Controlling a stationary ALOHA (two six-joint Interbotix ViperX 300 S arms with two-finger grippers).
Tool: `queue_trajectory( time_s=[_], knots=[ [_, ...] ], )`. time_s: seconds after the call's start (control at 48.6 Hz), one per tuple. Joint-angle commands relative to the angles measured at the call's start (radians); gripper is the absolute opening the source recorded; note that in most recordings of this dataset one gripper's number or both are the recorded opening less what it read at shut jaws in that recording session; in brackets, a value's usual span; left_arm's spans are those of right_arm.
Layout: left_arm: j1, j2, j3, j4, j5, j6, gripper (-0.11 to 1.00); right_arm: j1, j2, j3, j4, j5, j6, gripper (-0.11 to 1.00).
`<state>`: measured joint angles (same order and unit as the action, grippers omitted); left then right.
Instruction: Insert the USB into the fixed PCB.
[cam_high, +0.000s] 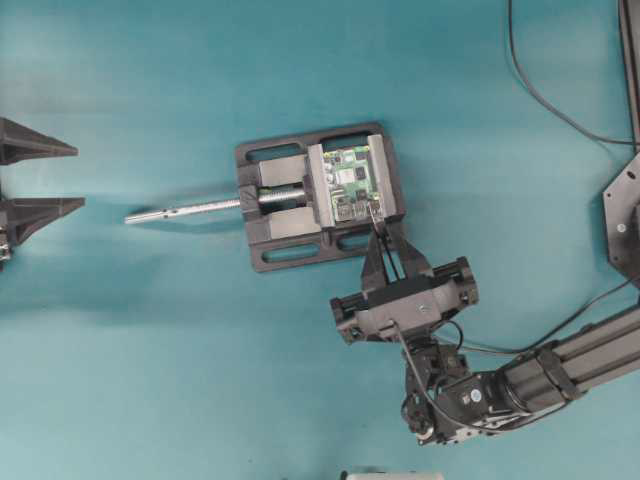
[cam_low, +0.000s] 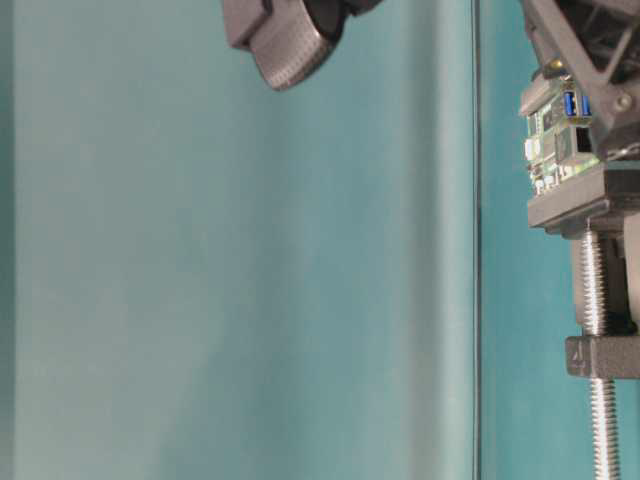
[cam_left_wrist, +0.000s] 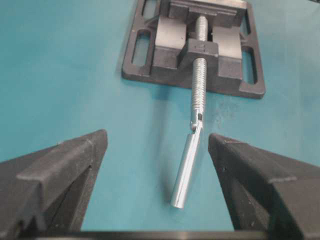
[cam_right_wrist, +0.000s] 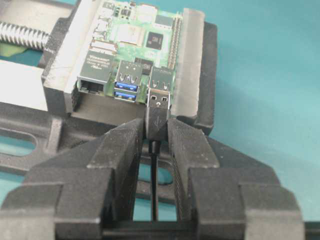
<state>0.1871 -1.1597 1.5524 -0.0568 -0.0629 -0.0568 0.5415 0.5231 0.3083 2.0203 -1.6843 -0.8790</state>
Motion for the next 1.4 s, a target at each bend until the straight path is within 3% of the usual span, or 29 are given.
queue_trajectory(
  time_s=[0.0, 0.35, 1.379],
  knots=[
    [0.002, 0.014, -0.012, 0.003, -0.009, -0.011, 0.98, -0.049, -0.055, 0.006, -0.018, -0.006, -0.005, 0.21],
    [0.002, 0.014, -0.012, 0.003, -0.009, -0.011, 0.98, -0.063, -0.052, 0.0, -0.04, 0.006, -0.006, 0.21],
    [0.002, 0.014, -0.012, 0.003, -0.009, -0.011, 0.98, -0.083, -0.006, -0.017, -0.04, 0.003, -0.011, 0.21]
  ],
)
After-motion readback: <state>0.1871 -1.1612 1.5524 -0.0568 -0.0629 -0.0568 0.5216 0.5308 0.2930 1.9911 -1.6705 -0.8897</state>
